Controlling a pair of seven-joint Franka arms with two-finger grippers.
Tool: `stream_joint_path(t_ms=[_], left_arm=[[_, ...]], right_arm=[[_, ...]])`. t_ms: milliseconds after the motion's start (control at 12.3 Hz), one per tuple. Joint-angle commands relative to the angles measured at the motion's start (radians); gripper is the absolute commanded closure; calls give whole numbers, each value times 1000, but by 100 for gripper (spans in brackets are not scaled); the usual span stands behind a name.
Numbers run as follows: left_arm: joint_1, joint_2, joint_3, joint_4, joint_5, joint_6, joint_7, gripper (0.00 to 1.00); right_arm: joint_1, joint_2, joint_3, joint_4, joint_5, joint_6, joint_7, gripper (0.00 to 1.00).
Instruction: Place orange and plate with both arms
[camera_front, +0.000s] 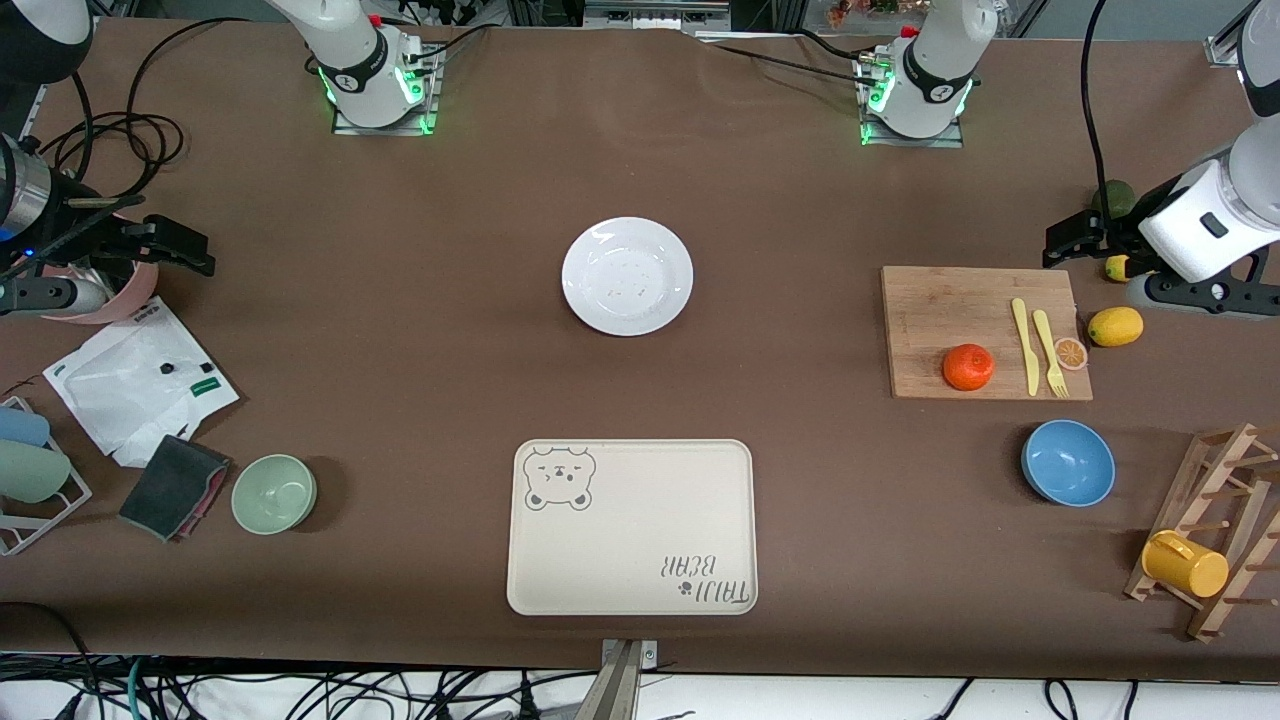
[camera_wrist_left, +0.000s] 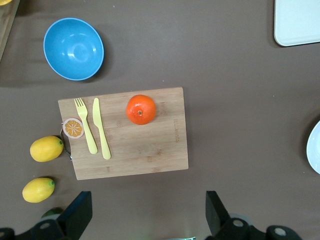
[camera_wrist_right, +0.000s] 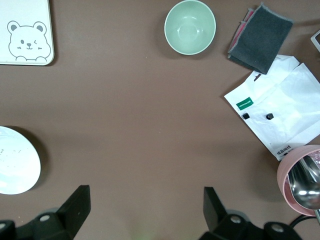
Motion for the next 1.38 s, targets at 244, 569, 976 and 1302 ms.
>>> stream_joint_path(t_ms=[244, 569, 976, 1302], left_arm=[[3, 10, 5, 26, -25, -20, 10, 0], [58, 31, 7, 20, -25, -19, 8, 0], [83, 176, 2, 4, -10, 92, 8, 0], [78, 282, -2, -34, -8, 253, 8, 0]], right_arm=[[-2, -27, 0, -30, 16, 6, 5, 0], [-2, -27, 0, -30, 16, 6, 5, 0], [-2, -27, 0, -29, 16, 6, 5, 0], [-2, -27, -1, -29, 16, 6, 5, 0]])
